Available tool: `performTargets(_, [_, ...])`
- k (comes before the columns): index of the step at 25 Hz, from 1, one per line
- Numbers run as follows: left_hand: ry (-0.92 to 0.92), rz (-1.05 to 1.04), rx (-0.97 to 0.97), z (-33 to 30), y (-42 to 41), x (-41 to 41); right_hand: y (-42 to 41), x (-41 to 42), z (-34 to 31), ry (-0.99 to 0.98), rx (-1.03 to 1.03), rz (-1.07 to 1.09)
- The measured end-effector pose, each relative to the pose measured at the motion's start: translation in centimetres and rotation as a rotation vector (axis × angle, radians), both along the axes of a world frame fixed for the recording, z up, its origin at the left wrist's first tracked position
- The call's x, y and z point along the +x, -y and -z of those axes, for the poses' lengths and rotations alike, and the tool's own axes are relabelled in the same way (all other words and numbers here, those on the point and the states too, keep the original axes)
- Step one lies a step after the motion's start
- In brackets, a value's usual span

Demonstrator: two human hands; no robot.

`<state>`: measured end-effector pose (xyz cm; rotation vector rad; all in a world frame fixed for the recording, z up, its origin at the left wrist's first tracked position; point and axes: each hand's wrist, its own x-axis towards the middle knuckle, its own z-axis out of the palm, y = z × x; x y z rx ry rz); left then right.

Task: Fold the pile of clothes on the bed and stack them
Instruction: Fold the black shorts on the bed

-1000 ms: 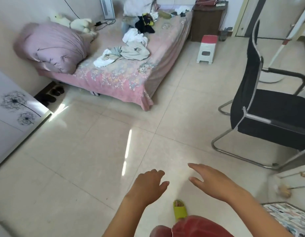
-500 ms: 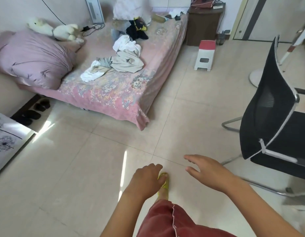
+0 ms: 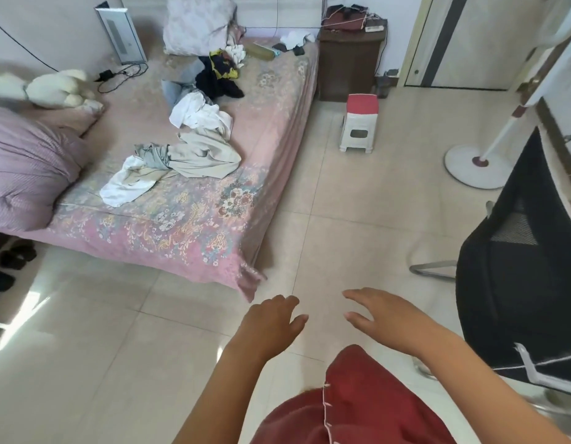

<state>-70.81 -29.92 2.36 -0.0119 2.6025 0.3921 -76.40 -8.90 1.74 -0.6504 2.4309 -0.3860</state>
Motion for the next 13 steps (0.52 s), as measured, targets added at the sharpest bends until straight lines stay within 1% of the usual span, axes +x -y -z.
performTargets(4, [0.024,0.019,0.025,1.0,0.6,-8.7,0.2,-8.1,0.7,0.052,0.026,0.045])
performTargets(6, [0.022,0.015,0.023,1.5,0.5,-14.1,-0.1,-13.8,1.1,0.059,0.019,0.063])
performTargets(10, [-0.002,-0.02,0.024,1.6,-0.8,-25.5,-1.4,-26.1,0.4,0.007,0.023,0.059])
performTargets(13, [-0.017,-0.022,0.036,0.8,-1.8,-32.4,-2.1,-33.0,-0.5,-0.02,0.01,0.06])
